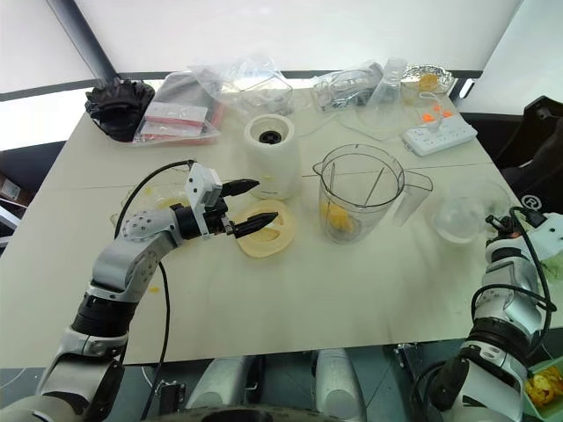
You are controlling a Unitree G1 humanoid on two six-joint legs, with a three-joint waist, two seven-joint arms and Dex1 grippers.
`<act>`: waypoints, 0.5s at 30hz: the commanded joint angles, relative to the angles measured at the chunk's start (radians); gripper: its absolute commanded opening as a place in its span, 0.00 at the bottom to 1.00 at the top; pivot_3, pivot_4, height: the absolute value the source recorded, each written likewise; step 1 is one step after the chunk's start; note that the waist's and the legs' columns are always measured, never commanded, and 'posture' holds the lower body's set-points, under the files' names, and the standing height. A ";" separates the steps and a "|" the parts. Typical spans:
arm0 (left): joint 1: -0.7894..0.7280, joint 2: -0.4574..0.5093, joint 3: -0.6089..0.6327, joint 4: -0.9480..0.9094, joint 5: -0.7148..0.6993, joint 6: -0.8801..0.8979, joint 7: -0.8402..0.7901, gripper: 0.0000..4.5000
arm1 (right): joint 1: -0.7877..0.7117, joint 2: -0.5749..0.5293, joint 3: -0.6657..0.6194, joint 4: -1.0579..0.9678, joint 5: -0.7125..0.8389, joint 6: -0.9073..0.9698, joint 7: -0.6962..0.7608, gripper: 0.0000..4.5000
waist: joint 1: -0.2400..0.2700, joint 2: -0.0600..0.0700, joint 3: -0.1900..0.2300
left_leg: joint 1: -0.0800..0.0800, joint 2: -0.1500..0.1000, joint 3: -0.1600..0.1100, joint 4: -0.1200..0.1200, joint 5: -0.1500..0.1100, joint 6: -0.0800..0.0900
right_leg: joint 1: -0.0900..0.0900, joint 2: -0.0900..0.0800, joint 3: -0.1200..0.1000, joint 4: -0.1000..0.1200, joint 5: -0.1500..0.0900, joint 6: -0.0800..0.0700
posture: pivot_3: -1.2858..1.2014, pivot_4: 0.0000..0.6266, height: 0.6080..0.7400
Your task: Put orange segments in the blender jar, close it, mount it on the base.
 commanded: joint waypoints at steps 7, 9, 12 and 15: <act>0.010 0.006 0.002 -0.039 -0.004 -0.007 -0.004 1.00 | 0.054 -0.040 0.015 -0.024 -0.005 -0.009 -0.014 0.75 | -0.002 0.000 0.000 | 0.000 0.000 0.000 0.000 0.000 0.000 | 0.000 0.000 0.000 0.000 0.000 0.000 | 0.52 0.24 1.00; 0.010 0.004 0.000 -0.036 -0.003 -0.009 -0.004 1.00 | 0.075 -0.039 0.016 -0.051 0.000 0.001 -0.019 0.75 | -0.001 0.000 0.000 | 0.001 0.000 0.000 0.000 0.000 0.000 | 0.000 0.000 0.000 0.000 0.000 0.000 | 0.52 0.24 1.00; 0.010 0.001 -0.002 -0.034 -0.001 -0.011 -0.003 1.00 | 0.116 -0.032 0.016 -0.101 0.008 0.017 -0.024 0.75 | 0.001 0.000 0.000 | 0.001 0.000 0.000 0.000 0.000 0.000 | 0.000 0.000 0.000 0.000 0.000 0.000 | 0.52 0.24 1.00; 0.011 -0.001 -0.003 -0.033 -0.001 -0.012 -0.002 1.00 | 0.160 -0.023 0.014 -0.161 0.018 0.037 -0.030 0.75 | 0.004 0.000 0.000 | 0.000 0.000 0.000 0.000 0.000 0.000 | 0.001 0.000 0.000 0.000 0.000 0.000 | 0.52 0.24 1.00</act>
